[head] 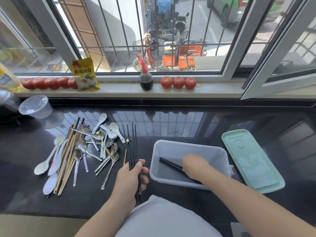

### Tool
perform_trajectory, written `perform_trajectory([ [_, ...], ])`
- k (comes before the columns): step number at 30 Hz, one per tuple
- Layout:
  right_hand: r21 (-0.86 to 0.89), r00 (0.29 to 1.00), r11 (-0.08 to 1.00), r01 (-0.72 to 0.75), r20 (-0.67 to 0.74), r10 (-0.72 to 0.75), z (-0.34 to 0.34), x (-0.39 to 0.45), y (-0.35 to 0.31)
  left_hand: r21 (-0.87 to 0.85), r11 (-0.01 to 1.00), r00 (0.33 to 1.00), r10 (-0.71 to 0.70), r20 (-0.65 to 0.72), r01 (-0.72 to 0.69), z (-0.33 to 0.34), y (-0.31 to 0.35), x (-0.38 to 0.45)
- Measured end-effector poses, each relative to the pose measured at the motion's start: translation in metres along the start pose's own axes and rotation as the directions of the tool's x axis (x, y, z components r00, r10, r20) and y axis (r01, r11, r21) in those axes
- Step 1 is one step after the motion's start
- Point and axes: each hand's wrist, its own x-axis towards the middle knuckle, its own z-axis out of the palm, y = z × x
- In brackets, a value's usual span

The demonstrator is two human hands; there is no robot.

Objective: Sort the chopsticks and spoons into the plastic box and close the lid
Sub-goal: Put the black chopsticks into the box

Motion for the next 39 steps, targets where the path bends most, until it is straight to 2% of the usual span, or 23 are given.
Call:
perform_trajectory([
  [2,0.181,1.000,0.983,-0.020,-0.014,0.023,-0.012,-0.015,-0.004,0.001,1.000,0.999,0.019,0.026,-0.019,0.001,0.001,0.000],
  [4,0.455,0.997,0.890,-0.019,-0.058,0.050,-0.023,-0.035,-0.009,-0.022,1.000,0.996,0.021,0.082,-0.019,0.004,0.003,0.000],
  [6,0.743,0.988,0.667,0.045,-0.132,0.081,-0.031,-0.059,-0.023,-0.023,0.999,0.986,0.027,0.166,-0.023,0.011,0.006,-0.003],
  [8,0.913,0.979,0.378,0.152,-0.191,0.067,-0.038,-0.081,-0.040,0.002,0.999,0.957,0.041,0.287,-0.043,0.019,0.008,-0.009],
  [10,0.955,0.970,0.187,0.229,-0.240,0.036,-0.043,-0.096,-0.053,0.074,0.994,0.909,0.038,0.415,-0.075,0.025,0.009,-0.017],
  [13,0.973,0.971,0.044,0.225,-0.228,0.077,-0.040,-0.101,-0.060,0.184,0.978,0.868,-0.004,0.496,-0.100,0.028,0.009,-0.022],
  [16,0.984,0.970,-0.057,0.169,-0.156,0.184,-0.043,-0.094,-0.049,0.155,0.987,0.888,-0.032,0.459,-0.045,0.026,0.007,-0.019],
  [18,0.954,0.924,-0.140,0.265,-0.209,0.321,-0.055,-0.092,-0.031,0.091,0.996,0.942,-0.039,0.332,0.009,0.022,0.004,-0.013],
  [19,0.927,0.870,-0.118,0.356,-0.282,0.405,-0.062,-0.092,-0.019,0.059,0.998,0.965,-0.038,0.259,0.023,0.019,0.003,-0.009],
  [20,0.899,0.785,0.012,0.437,-0.388,0.483,-0.067,-0.092,-0.006,0.035,0.999,0.980,-0.033,0.198,0.027,0.013,0.002,-0.004],
  [21,0.852,0.688,0.227,0.472,-0.517,0.509,-0.070,-0.092,0.008,0.018,0.999,0.988,-0.029,0.152,0.027,0.008,0.002,0.001],
  [22,0.769,0.621,0.461,0.443,-0.634,0.461,-0.070,-0.088,0.022,0.005,1.000,0.992,-0.028,0.120,0.028,0.003,0.001,0.005],
  [23,0.657,0.629,0.659,0.366,-0.696,0.345,-0.066,-0.080,0.033,-0.007,0.999,0.995,-0.032,0.098,0.033,0.000,0.001,0.007],
  [24,0.536,0.720,0.801,0.267,-0.664,0.204,-0.061,-0.071,0.041,-0.019,0.999,0.996,-0.037,0.084,0.039,-0.002,0.000,0.009],
  [25,0.407,0.842,0.897,0.169,-0.533,0.084,-0.053,-0.061,0.045,-0.032,0.999,0.996,-0.041,0.076,0.044,-0.002,-0.001,0.010],
  [26,0.272,0.939,0.957,0.101,-0.345,-0.001,-0.044,-0.051,0.045,-0.043,0.998,0.996,-0.043,0.074,0.046,-0.002,-0.002,0.010],
  [27,0.140,0.986,0.987,0.077,-0.157,-0.055,-0.033,-0.043,0.041,-0.050,0.998,0.996,-0.043,0.077,0.047,0.000,-0.003,0.009],
  [28,0.033,0.996,0.995,0.091,-0.028,-0.090,-0.024,-0.037,0.035,-0.051,0.998,0.996,-0.044,0.081,0.048,0.001,-0.003,0.008],
  [29,-0.048,0.992,0.992,0.119,0.038,-0.117,-0.016,-0.031,0.028,-0.048,0.998,0.995,-0.044,0.084,0.048,0.003,-0.004,0.007],
  [35,-0.222,0.986,0.964,0.149,0.109,-0.127,-0.004,0.004,-0.002,-0.019,0.998,0.994,-0.058,0.091,0.060,0.004,-0.005,0.003],
  [39,-0.225,0.990,0.966,0.126,0.089,-0.109,0.001,0.011,-0.006,-0.031,0.998,0.995,-0.057,0.083,0.060,-0.002,-0.004,0.003],
])
